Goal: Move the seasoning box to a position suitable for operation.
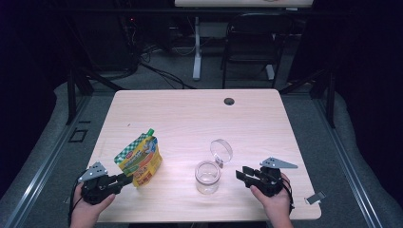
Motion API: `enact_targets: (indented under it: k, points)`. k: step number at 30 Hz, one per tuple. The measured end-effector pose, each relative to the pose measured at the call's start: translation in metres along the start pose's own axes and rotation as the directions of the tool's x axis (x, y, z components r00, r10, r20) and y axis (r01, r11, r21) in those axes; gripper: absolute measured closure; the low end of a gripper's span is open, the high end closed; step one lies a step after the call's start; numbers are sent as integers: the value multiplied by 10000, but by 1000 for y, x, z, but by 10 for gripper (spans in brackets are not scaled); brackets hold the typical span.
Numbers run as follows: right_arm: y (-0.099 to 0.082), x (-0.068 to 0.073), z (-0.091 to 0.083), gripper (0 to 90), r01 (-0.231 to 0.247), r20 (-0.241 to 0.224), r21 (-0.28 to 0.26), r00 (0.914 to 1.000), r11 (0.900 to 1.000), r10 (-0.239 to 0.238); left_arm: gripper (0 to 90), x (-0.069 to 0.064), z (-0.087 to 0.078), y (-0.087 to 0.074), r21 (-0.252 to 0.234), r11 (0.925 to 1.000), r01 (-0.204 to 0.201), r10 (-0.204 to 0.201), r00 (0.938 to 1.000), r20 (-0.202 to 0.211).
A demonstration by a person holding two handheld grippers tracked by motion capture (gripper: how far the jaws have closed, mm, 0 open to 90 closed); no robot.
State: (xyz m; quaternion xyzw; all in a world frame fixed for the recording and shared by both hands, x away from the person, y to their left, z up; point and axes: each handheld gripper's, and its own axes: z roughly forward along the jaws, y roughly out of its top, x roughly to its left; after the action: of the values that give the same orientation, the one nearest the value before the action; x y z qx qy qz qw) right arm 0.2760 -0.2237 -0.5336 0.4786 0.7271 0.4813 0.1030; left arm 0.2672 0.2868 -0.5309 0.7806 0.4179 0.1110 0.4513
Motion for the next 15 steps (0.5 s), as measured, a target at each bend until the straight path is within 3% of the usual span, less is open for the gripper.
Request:
enact_targets:
  k: [5,9,15]
  points:
    - [-1,0,0,596,45,66,60,10000,10000,-45,596,4,9,-2,-27,9993,370,-370,9993,31]
    - [-2,-1,-2,594,-39,104,31,9999,10000,38,548,8,17,-3,78,9989,462,-462,9989,55]
    - [-6,-2,-7,590,-58,274,69,9996,10000,56,468,15,30,-2,131,9956,929,-933,9949,374]
